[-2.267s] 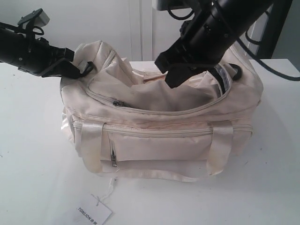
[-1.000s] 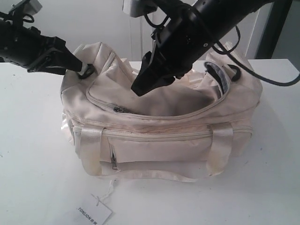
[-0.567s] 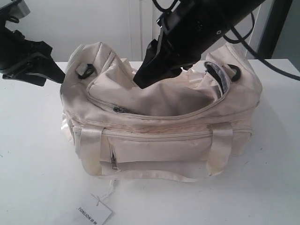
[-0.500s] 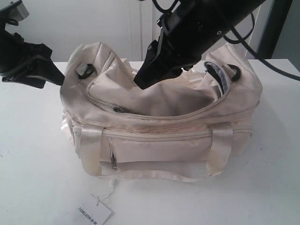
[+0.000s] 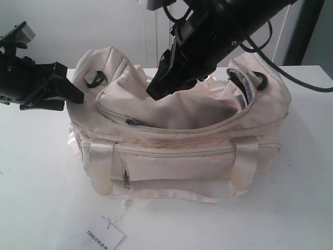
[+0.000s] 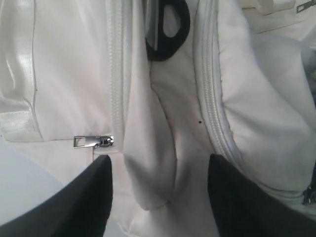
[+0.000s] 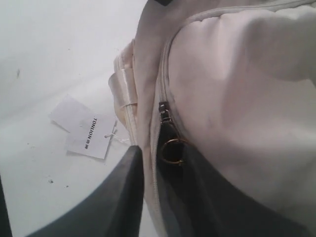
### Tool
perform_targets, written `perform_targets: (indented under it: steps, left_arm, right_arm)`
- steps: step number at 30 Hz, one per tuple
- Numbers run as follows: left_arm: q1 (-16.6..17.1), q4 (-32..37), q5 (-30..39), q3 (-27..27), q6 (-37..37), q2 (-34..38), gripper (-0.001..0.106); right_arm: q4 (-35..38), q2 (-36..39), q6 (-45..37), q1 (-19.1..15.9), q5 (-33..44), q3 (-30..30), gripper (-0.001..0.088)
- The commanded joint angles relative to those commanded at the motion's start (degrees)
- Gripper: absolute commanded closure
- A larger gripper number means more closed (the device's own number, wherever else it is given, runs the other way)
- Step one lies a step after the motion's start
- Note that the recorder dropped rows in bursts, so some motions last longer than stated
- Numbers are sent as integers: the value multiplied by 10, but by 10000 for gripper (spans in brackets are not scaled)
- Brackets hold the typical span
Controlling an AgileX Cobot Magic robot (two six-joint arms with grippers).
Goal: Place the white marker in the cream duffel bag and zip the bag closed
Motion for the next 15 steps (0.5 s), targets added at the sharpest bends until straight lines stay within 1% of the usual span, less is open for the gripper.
perform_targets:
  steps: [3, 6, 8, 10, 12, 15]
  left_arm:
    - [0, 0, 0, 0, 3, 0, 724]
    - [0, 0, 0, 0, 9, 0, 880]
    - [0, 0, 0, 0, 10, 0, 964]
    - [0, 0, 0, 0, 11, 0, 1046]
    - [0, 0, 0, 0, 15, 0, 1053]
    - [0, 0, 0, 0, 15, 0, 1053]
  right_arm:
    - [-35, 5, 0, 0, -25, 0, 559]
    - [-46, 6, -1, 0, -40, 0, 555]
    - [-46, 6, -13, 0, -49, 1, 555]
    - [-46, 6, -45, 0, -67, 13, 555]
    - [-48, 6, -75, 0, -84, 32, 555]
    - [-48, 6, -88, 0, -103, 63, 555]
